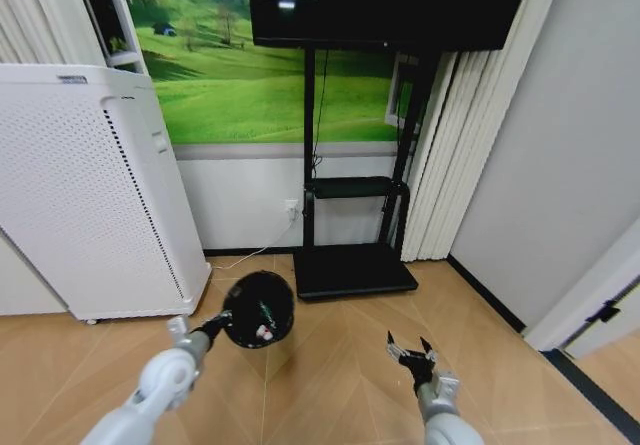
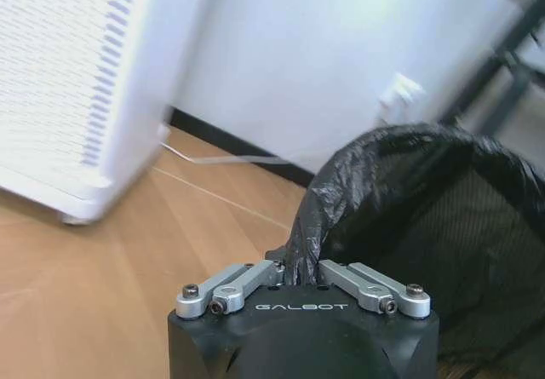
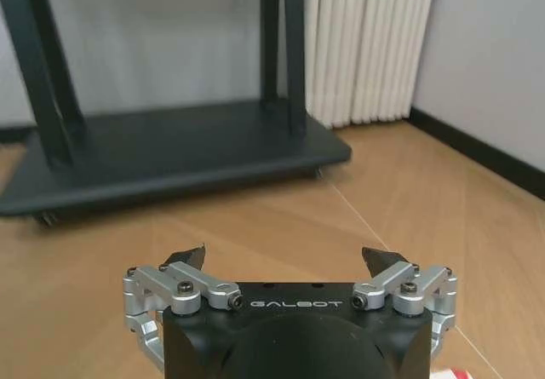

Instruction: Pick up the trash bin and place the garbage on the floor into it.

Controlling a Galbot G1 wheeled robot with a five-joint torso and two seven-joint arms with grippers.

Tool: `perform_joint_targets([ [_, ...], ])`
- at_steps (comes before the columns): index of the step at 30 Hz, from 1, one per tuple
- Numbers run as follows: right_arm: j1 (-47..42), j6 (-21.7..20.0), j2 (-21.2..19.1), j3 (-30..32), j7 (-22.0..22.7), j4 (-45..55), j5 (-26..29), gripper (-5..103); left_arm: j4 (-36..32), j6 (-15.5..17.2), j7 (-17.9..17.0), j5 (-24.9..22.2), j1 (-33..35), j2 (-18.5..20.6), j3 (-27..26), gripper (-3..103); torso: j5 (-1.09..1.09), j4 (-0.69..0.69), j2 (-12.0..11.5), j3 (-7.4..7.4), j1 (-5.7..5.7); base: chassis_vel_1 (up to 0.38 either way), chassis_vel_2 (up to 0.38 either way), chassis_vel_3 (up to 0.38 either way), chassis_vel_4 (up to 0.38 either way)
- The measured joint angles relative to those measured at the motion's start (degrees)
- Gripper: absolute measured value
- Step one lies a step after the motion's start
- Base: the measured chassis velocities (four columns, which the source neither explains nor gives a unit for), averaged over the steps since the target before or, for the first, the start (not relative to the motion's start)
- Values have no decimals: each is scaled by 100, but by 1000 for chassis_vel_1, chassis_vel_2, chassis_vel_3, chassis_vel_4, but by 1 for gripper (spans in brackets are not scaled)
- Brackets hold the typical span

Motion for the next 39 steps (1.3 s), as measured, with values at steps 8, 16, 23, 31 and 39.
perform_joint_targets([
  [8,747,-691,9,-45,424,-1974,389,100,-966,263,6,-518,1817,-421,-2508,3,1,3,0,0,-1,0,0,0,0],
  [16,872,-549,7,-144,246,-2224,132,100,-1058,261,181,-132,2319,-827,-2609,3,0,9,0,0,-1,0,0,0,0],
  [23,897,-460,71,-175,161,-2554,22,100,-1094,222,344,224,2656,-933,-2464,3,1,8,0,1,0,-56,-61,47,49],
  [31,1079,-361,71,-240,61,-3021,-80,100,-1088,210,320,278,2585,-968,-2319,3,2,7,0,1,0,-174,-175,145,190],
  [39,1511,-465,102,-463,-205,-3688,-171,100,-1062,210,273,232,2561,-944,-2315,3,1,8,-1,1,1,-69,-61,74,66],
])
